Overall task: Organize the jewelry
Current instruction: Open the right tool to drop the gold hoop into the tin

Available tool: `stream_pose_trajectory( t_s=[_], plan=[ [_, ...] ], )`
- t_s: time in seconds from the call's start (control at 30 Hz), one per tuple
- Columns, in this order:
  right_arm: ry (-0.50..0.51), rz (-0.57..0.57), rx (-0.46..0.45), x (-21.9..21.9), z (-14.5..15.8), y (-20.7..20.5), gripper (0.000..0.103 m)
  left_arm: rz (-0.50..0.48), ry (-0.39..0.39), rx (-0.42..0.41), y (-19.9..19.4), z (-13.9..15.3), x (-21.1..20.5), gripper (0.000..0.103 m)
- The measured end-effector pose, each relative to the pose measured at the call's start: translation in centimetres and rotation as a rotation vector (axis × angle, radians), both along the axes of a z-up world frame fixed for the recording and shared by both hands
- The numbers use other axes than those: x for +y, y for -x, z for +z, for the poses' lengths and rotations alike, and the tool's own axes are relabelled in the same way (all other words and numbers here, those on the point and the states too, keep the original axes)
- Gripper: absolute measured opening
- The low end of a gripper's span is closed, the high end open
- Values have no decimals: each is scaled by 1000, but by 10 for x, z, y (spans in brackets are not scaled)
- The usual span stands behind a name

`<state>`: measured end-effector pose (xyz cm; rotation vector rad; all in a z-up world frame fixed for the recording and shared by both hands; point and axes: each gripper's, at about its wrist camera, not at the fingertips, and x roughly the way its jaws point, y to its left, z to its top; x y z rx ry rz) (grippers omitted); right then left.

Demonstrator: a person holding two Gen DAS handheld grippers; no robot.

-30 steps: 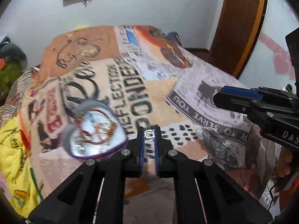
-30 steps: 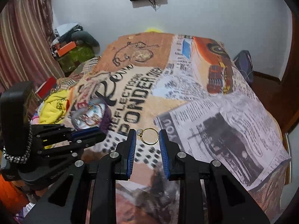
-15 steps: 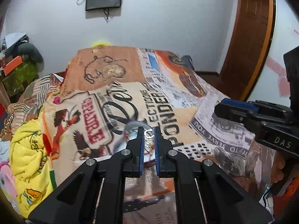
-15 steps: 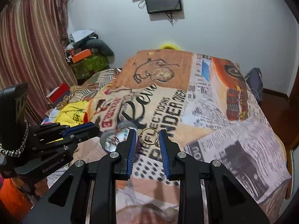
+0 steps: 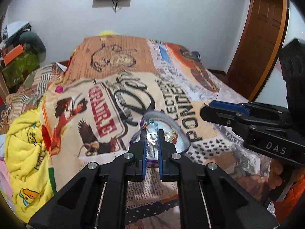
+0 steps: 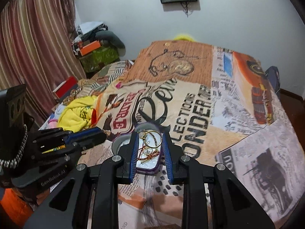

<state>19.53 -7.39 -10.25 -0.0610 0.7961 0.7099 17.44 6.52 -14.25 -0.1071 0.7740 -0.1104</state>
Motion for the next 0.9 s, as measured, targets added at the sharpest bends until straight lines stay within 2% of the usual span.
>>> stream_pose_trajectory(
  t_s=[0.23,0.43,0.73,0.9],
  plan=[
    [16,23,40,15,-16,-12,23,-16,26,44,-8,-24,4,8],
    [24,42,65,26,-24,-22,23,-7,39,57,-13,-31,8,8],
    [44,60,112,36,-33,-28,23,0,64,60,-14,-32,16,8],
    [39,48,107,31,-26,-25,25,8,52,48,-9,-25,16,8]
  ],
)
